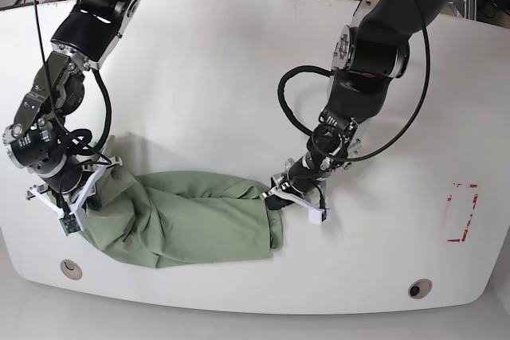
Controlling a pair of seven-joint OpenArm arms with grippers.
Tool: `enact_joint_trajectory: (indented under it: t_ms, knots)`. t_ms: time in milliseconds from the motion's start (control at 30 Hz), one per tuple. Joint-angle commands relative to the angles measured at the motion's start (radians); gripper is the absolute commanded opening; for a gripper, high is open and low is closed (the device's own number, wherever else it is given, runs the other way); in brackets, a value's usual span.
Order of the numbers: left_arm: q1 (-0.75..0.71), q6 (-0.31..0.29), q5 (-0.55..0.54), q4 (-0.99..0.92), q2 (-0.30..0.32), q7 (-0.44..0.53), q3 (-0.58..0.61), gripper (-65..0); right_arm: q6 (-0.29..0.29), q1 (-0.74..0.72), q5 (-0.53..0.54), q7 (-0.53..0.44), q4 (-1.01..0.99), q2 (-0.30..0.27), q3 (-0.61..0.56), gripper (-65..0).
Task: Layout the t-shirt on the table in an organized manner, then fold the t-shirt properly
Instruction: 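Lift the left gripper away from the polo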
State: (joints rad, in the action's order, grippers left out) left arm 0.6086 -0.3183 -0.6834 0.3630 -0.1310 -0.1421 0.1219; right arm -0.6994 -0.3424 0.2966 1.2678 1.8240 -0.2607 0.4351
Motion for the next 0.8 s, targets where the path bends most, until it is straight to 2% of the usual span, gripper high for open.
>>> enact_joint_trajectory:
  t_ms: [0, 200, 300, 467, 767]
  knots:
    - [-0.071, -0.011, -0.052, 0.084, -0.026, -0.118, 0.019, -65.0, 0.001, -0.027, 0.011, -0.024, 0.020, -0.015, 0.003, -65.0]
    - [-0.221, 0.001, -0.049, 0.371, 0.009, -0.221, 0.022, -65.0, 0.001, -0.027, 0.011, -0.024, 0.021, -0.015, 0.003, -65.0]
    - [-0.284, 0.026, -0.045, 0.509, 0.027, -0.279, 0.022, -65.0, 0.001, -0.027, 0.011, -0.024, 0.021, -0.015, 0.003, -65.0]
    - [-0.365, 0.046, -0.049, 0.683, 0.061, -0.325, 0.022, -65.0, 0.001, -0.027, 0.011, -0.024, 0.021, -0.015, 0.003, -65.0]
    - [-0.398, 0.046, -0.045, 0.789, 0.087, -0.345, 0.023, -65.0, 0.001, -0.027, 0.011, -0.026, 0.020, -0.015, 0.003, -65.0]
